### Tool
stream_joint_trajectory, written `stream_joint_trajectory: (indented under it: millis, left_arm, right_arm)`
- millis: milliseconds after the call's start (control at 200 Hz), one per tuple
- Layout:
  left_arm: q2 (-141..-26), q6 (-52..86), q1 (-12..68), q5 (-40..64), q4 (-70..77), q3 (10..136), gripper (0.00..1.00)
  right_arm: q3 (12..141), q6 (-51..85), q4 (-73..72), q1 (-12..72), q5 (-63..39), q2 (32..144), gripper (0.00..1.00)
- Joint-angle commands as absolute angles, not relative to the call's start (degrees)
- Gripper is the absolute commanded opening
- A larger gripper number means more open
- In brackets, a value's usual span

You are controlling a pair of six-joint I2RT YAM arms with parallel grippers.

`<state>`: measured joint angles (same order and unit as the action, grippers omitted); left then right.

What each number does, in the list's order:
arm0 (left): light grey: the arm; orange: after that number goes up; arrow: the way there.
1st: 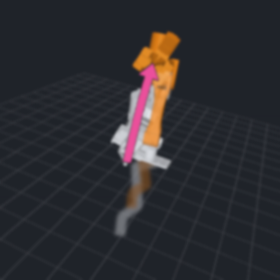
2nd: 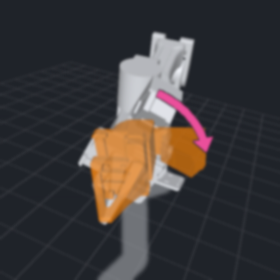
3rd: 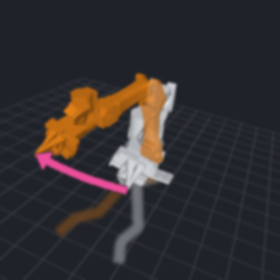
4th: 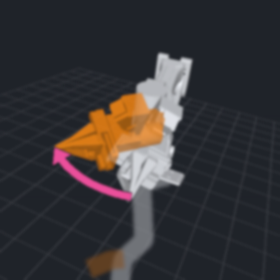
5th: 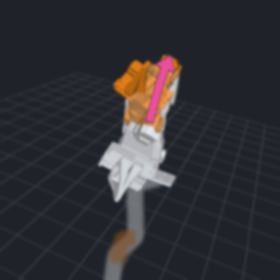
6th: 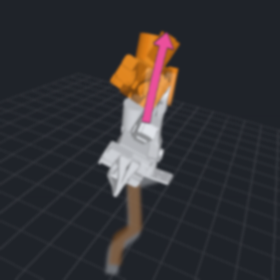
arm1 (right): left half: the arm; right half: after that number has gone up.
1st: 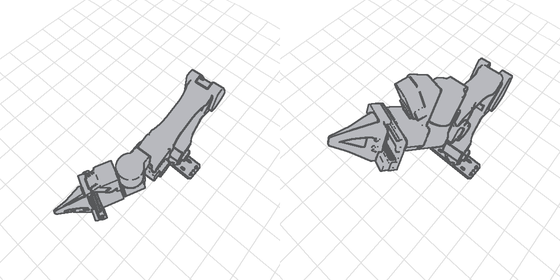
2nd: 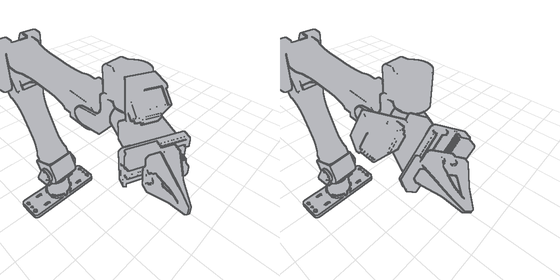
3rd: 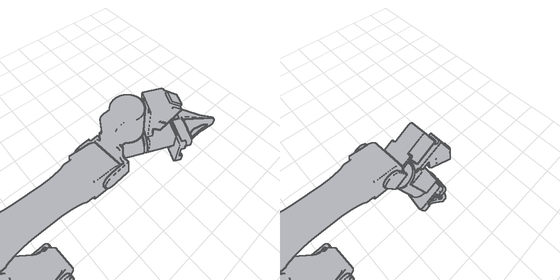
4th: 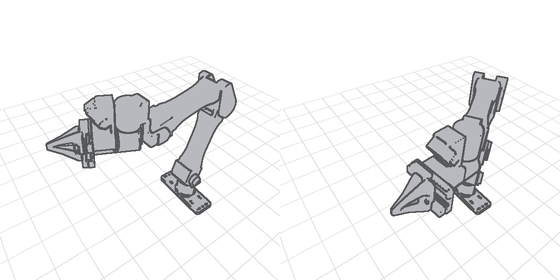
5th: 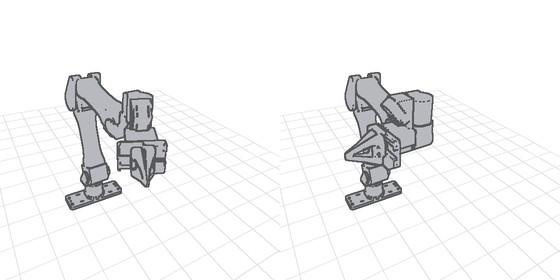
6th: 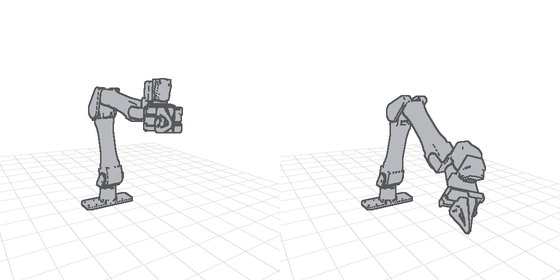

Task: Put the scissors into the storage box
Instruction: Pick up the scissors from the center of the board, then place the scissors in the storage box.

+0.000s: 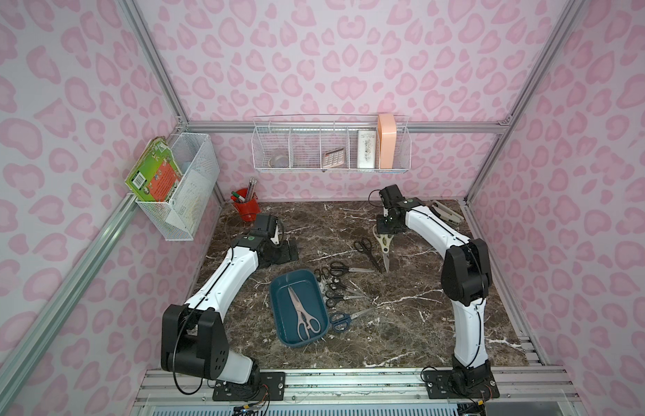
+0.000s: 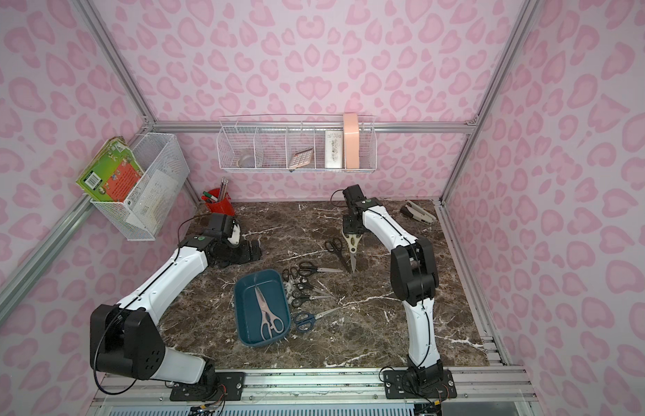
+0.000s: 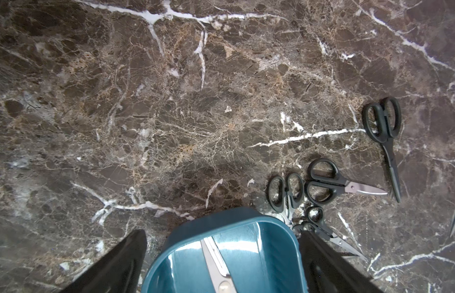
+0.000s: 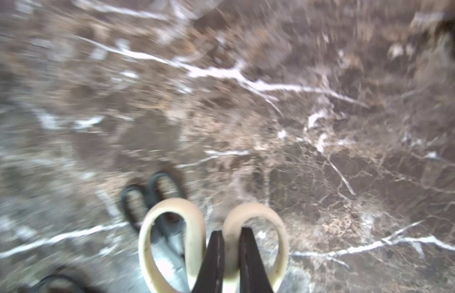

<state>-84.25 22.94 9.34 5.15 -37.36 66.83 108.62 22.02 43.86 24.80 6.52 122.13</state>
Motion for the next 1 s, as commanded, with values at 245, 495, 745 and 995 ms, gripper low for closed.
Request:
stream_joint_trajectory:
  millis: [245, 495, 745, 995]
  left_arm:
    - [-80.4, 25.1, 3.0, 6.4, -38.7, 65.2, 0.99]
    - [-74.9, 22.6, -1.0, 1.3, -40.0, 62.2, 0.99]
    - [-74.1, 22.5, -2.5, -0.9, -39.0, 60.4, 0.99]
    - [-73.0, 22.9, -2.9, -0.1, -38.8, 60.1, 0.99]
  right_arm:
    - [106.4, 23.6, 45.1, 43.4, 7.5, 114.7, 0.00]
    - [104.5, 30.1, 39.9, 57.3, 2.5, 114.1, 0.00]
    - [106.2, 30.3, 35.5, 64.3, 0.2, 118.9, 0.00]
    - [116.6, 28.2, 38.1, 65.1, -1.9, 128.9, 0.00]
